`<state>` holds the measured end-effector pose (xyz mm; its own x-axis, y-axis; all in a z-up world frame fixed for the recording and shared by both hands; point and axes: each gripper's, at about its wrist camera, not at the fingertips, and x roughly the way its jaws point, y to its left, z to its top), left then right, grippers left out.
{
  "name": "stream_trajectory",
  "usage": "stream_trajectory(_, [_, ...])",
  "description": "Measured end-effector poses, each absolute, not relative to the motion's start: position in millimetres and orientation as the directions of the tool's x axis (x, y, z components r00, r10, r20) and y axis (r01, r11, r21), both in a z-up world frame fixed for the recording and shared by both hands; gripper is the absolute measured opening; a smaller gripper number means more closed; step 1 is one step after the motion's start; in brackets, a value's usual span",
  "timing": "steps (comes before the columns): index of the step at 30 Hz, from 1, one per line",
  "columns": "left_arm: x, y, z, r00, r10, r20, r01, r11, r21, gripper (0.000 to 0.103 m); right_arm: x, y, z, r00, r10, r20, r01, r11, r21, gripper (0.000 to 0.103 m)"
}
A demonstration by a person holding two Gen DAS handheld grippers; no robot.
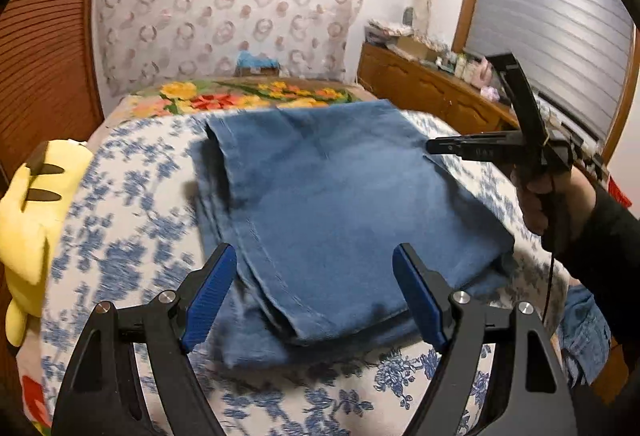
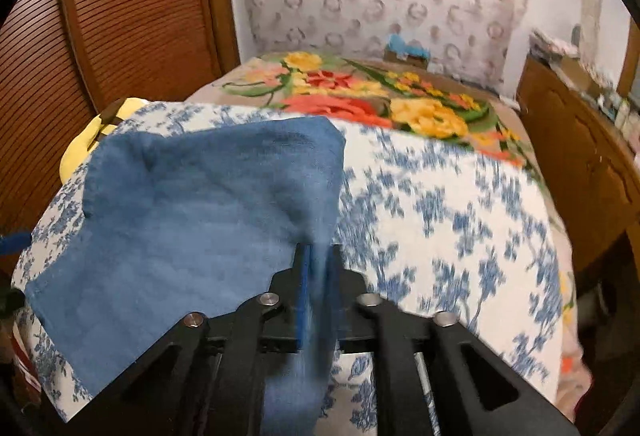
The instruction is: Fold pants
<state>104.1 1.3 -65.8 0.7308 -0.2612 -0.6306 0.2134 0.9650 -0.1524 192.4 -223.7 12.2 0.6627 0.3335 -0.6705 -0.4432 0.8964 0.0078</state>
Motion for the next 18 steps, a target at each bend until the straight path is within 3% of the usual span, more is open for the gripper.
stream_trajectory(2, [104.7, -5.2, -71.9, 0.719, -0.259, -0.644, 0.216, 0.965, -0.147, 0.081, 197.5, -222.0, 3.9, 0.628, 0.356, -0.692, -0.446, 0.894, 0.055, 0.042])
stream_trajectory(4, [104.0, -7.8, -77.9, 0.710, -0.255, -0.656, 0.217, 0.966, -0.140, 0.081, 192.9, -224.6, -5.1, 0.626, 0.349, -0.697, -0.438, 0.897, 0.056, 0.050])
stream_trajectory(18, [103.4, -1.9, -102.9, 0.686, -0.220, -0.694, 0.177, 0.975, -0.134, 0.081, 159.1, -250.0, -24.4, 0.568, 0.447, -0.691, -0.456, 0.870, 0.188, 0.053])
